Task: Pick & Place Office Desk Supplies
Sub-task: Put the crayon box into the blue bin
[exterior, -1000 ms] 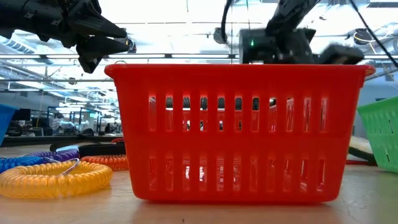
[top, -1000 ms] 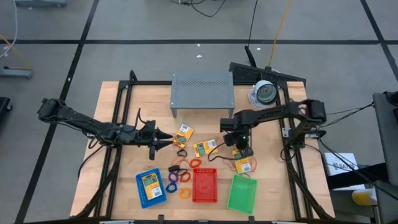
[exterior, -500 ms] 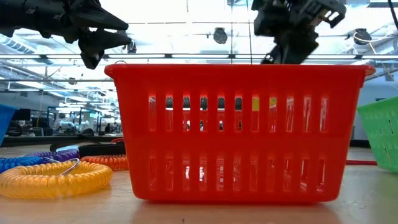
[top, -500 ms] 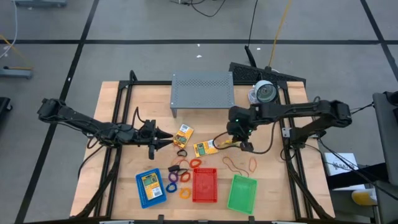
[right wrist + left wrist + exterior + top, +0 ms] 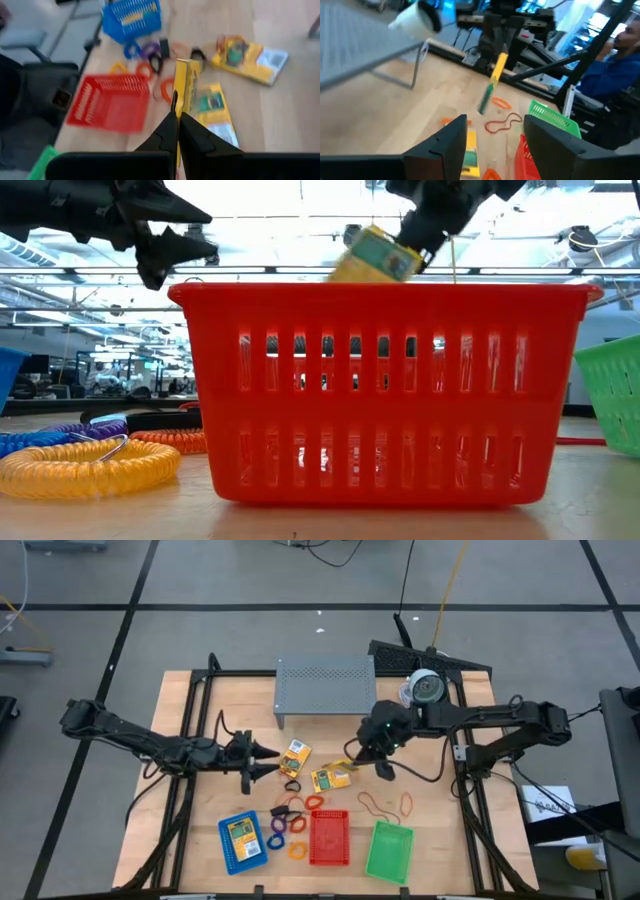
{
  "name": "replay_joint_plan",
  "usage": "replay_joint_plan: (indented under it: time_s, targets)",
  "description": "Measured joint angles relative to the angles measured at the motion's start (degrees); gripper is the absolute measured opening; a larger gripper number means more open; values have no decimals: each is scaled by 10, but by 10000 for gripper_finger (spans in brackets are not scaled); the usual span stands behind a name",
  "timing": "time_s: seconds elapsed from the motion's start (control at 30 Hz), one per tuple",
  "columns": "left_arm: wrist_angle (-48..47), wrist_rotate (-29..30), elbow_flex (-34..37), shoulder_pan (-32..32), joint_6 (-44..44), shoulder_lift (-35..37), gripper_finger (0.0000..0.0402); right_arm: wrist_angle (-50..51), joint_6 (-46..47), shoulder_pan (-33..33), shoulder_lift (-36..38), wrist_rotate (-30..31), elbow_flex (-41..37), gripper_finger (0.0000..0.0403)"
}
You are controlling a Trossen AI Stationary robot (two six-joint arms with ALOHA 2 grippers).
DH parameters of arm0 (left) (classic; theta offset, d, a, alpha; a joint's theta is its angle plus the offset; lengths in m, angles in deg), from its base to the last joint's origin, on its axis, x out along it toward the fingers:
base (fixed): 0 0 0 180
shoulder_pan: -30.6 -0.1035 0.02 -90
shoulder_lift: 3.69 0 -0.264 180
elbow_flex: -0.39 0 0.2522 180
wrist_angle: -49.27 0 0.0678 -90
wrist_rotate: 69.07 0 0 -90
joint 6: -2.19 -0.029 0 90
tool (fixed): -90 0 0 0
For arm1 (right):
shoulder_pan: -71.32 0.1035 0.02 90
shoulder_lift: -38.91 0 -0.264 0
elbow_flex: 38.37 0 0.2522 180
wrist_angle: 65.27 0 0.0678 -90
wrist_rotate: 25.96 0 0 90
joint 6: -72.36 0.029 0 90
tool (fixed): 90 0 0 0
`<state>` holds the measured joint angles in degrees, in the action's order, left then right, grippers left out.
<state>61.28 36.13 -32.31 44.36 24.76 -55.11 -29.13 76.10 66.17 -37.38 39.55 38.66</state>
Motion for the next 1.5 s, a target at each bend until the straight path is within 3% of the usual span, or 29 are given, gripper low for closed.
replay_joint_plan:
  time_s: [0.3,0.47,0.73,0.87,1.07,1.5]
  targets:
    - [19,-9,0,-8,-145,0,206,-64,27,0,0,-28,0,0]
    - [23,-14,-12,-13,-175,-29,194,-100,40,3,0,-26,0,0]
    - [-13,-37,-117,-29,-245,-131,203,-130,47,8,-7,-26,0,0]
    - [-57,-78,-179,-52,-250,-182,203,-132,47,9,-14,-26,0,0]
    - [-57,-191,-239,-79,-248,-249,194,-136,42,15,-14,-26,0,0]
    - [-60,-214,-261,-103,-239,-293,200,-136,37,27,-14,-26,0,0]
